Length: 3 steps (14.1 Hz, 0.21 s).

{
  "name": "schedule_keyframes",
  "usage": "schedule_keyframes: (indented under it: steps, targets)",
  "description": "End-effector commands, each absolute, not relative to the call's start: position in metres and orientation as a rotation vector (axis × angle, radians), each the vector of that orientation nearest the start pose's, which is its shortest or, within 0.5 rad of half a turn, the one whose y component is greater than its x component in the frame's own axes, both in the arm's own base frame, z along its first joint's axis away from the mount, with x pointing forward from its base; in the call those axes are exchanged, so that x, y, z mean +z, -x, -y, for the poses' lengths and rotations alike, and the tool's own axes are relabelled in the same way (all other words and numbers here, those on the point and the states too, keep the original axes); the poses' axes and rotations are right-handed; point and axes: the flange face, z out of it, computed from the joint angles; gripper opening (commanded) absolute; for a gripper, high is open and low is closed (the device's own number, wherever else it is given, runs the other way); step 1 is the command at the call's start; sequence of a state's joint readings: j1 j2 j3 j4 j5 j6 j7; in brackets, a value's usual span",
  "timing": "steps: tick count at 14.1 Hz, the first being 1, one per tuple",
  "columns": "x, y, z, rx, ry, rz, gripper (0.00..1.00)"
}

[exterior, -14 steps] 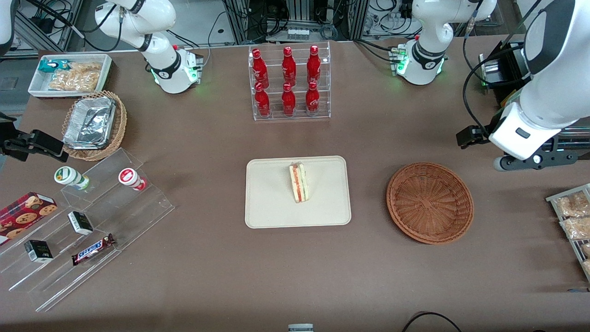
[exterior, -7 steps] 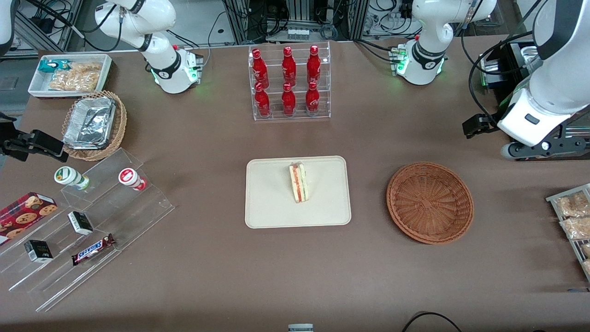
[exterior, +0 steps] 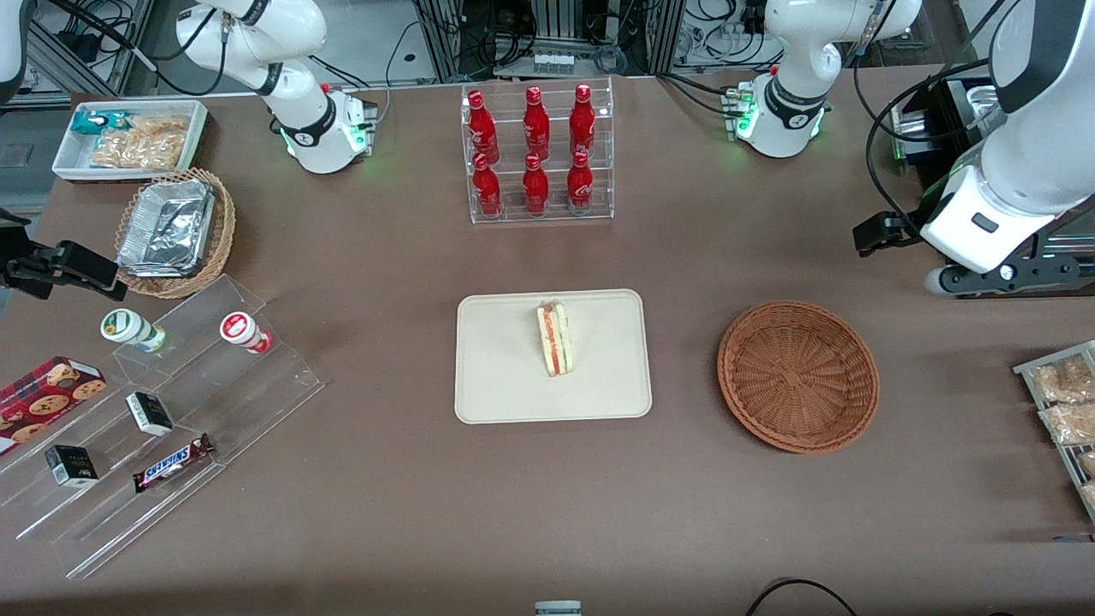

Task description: Place sandwich from basket to tray

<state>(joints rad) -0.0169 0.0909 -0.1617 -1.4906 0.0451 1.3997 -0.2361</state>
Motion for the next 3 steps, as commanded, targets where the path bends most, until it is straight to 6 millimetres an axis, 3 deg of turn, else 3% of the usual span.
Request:
schedule_keyframes:
  steps: [1, 3]
  targets:
    - [0.603, -0.5546, 0.0879, 0.26, 3.084, 0.083, 1.0]
    - [0.603, -0.5547, 0.0877, 0.259, 3.083, 0.086, 1.0]
